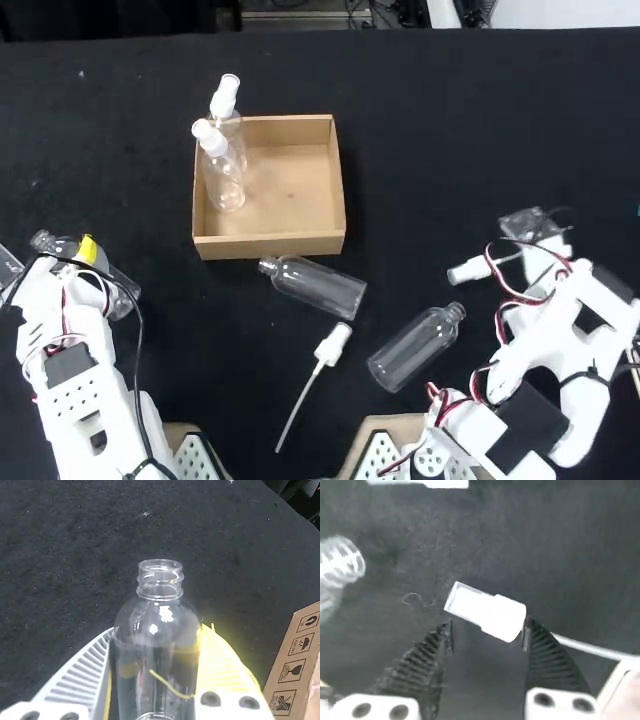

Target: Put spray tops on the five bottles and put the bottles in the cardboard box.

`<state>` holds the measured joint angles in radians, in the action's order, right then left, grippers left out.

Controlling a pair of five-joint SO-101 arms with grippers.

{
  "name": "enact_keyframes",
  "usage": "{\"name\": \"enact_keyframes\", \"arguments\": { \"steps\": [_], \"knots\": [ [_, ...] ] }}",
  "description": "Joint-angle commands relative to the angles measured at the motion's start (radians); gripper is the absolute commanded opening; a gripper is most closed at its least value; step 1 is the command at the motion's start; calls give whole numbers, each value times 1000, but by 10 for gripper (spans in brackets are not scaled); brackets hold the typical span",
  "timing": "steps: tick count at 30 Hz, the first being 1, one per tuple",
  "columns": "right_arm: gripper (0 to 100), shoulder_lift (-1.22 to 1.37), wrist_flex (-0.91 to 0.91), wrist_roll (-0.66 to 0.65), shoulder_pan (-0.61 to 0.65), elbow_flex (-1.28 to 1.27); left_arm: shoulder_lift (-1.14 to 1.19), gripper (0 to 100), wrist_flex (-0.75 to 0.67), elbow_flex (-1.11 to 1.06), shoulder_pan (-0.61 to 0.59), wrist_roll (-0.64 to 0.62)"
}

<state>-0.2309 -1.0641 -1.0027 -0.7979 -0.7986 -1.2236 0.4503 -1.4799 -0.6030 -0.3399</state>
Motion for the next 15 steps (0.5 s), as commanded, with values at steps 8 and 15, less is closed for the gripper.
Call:
{"name": "enact_keyframes", "arguments": {
  "steps": [8,15],
  "knots": [
    [329,-68,71,-144,12,61,-23,33,-25,18,-12,2],
    [276,-36,80,-667,12,35,-23,33,-25,19,-12,2]
  ]
}}
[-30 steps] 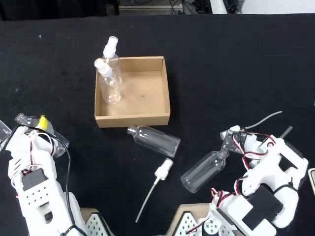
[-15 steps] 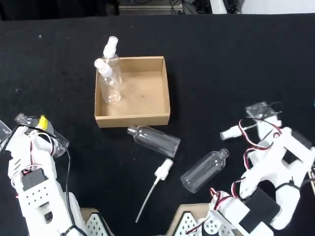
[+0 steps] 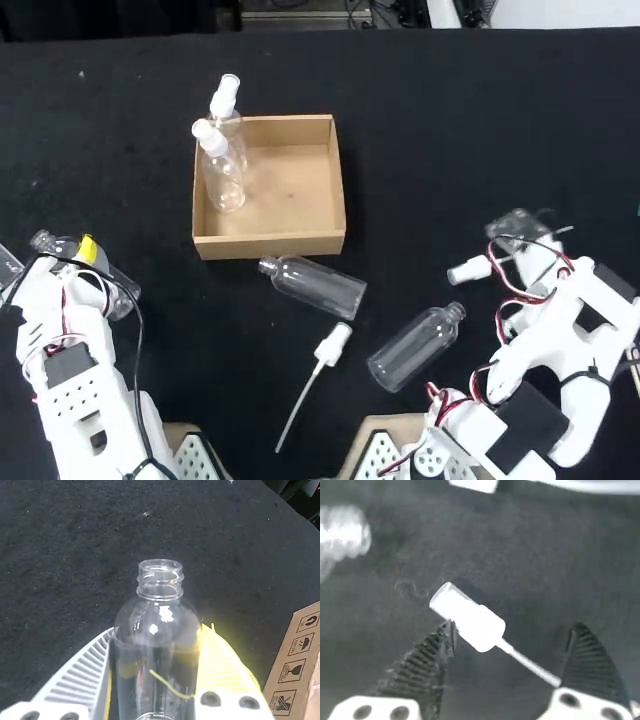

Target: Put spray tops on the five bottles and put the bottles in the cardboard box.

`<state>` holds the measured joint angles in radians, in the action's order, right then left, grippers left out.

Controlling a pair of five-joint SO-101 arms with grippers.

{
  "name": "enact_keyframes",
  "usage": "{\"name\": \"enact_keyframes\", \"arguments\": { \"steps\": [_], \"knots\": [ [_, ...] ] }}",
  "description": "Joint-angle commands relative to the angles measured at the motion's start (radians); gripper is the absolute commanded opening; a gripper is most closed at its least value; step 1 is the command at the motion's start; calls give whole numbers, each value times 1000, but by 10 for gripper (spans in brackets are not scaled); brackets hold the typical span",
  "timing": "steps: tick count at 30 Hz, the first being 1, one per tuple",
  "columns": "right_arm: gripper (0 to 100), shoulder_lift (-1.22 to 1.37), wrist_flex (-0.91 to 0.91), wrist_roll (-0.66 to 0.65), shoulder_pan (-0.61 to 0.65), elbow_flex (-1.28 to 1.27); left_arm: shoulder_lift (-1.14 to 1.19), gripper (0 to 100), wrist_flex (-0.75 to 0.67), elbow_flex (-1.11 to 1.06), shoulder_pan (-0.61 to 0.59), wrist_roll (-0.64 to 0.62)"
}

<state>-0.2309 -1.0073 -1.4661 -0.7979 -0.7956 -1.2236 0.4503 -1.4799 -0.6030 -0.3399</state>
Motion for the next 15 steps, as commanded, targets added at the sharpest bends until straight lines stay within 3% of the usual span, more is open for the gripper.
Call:
{"name": "enact_keyframes", "arguments": {
  "steps": [1,7,15],
  "knots": [
    [261,-22,21,-264,8,25,-23,33,-25,19,-13,2],
    [233,61,23,-460,-55,18,-23,33,-25,22,-13,2],
    [209,105,23,-477,-72,15,-23,33,-25,24,-12,2]
  ]
}}
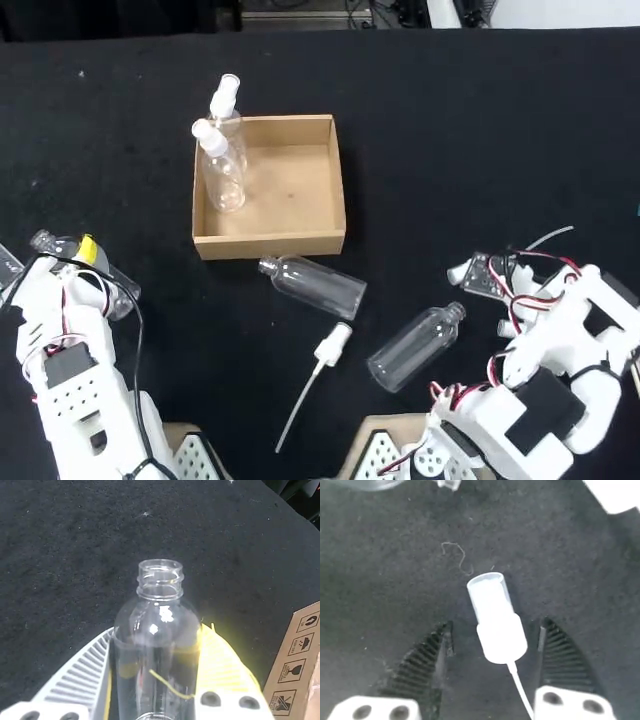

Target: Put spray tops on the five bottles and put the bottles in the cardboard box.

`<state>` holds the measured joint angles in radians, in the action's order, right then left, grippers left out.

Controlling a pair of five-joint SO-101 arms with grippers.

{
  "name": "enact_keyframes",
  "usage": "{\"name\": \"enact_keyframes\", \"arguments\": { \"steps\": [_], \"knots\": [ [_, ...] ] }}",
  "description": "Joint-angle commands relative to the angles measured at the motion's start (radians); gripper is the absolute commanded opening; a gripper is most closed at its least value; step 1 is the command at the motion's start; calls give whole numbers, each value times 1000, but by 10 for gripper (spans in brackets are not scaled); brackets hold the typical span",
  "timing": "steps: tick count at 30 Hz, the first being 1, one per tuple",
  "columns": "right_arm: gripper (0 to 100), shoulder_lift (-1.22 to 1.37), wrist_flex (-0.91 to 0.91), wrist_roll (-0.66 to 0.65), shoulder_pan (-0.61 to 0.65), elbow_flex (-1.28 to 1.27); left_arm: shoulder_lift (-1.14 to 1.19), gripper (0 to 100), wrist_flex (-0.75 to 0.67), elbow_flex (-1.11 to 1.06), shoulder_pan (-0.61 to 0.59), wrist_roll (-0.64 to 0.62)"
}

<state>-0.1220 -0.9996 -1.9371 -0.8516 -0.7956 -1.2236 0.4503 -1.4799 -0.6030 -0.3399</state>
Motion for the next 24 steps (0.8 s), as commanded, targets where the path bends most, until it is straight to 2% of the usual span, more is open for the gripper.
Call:
{"name": "enact_keyframes", "arguments": {
  "steps": [1,5,8,11,16,18,20,24],
  "knots": [
    [180,-4,14,-5,-14,13,-23,33,-25,24,-12,2],
    [50,-7,12,29,-12,18,-23,33,-25,24,-12,2],
    [37,-15,8,181,-11,41,-23,33,-25,24,-12,2],
    [51,-22,8,430,-3,90,-23,33,-25,24,-12,2],
    [54,-4,14,996,-41,134,-23,33,-25,22,-13,2],
    [54,21,12,1142,-61,134,-23,33,-25,22,-13,2],
    [81,56,14,1152,-61,134,-23,33,-25,22,-13,2],
    [204,122,11,1128,-49,163,-23,33,-25,22,-13,2]
  ]
}}
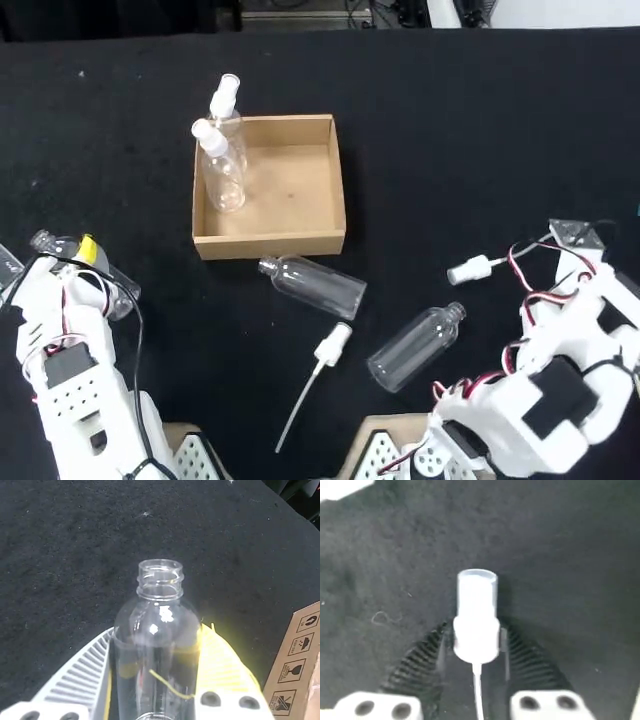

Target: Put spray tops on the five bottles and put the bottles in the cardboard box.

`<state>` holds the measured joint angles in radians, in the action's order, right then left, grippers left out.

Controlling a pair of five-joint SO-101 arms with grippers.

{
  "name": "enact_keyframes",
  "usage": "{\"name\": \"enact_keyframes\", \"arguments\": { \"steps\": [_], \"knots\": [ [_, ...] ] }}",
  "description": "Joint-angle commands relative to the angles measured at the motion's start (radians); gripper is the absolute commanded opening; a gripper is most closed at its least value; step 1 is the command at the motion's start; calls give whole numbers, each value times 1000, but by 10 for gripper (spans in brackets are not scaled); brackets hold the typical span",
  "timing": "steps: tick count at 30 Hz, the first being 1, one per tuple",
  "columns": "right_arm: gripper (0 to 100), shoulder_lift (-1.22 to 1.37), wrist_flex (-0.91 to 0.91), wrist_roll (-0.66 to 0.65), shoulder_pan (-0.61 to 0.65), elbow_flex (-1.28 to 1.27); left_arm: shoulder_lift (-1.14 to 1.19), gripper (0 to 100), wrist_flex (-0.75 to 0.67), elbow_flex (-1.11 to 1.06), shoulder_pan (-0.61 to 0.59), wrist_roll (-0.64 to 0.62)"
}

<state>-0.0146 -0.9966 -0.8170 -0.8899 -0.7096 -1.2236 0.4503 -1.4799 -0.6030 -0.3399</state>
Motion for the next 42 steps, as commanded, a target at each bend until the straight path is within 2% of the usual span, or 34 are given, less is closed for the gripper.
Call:
{"name": "enact_keyframes", "arguments": {
  "steps": [1,7,14,21,25,32,38,42],
  "knots": [
    [223,28,5,-9,-8,94,-23,33,-25,22,-13,2],
    [176,81,3,-43,0,139,-23,33,-25,22,-13,2],
    [8,71,-2,-137,0,150,-23,33,-25,22,-12,2],
    [11,-150,-287,-124,60,294,-23,33,-23,28,-4,2],
    [11,-338,-408,3,178,351,-23,31,-14,65,-4,20],
    [11,-702,-496,305,509,366,-94,30,28,70,44,216],
    [11,-885,-471,534,841,378,-427,32,255,58,147,267],
    [11,-895,-425,652,1023,433,-626,33,288,-28,194,322]
  ]
}}
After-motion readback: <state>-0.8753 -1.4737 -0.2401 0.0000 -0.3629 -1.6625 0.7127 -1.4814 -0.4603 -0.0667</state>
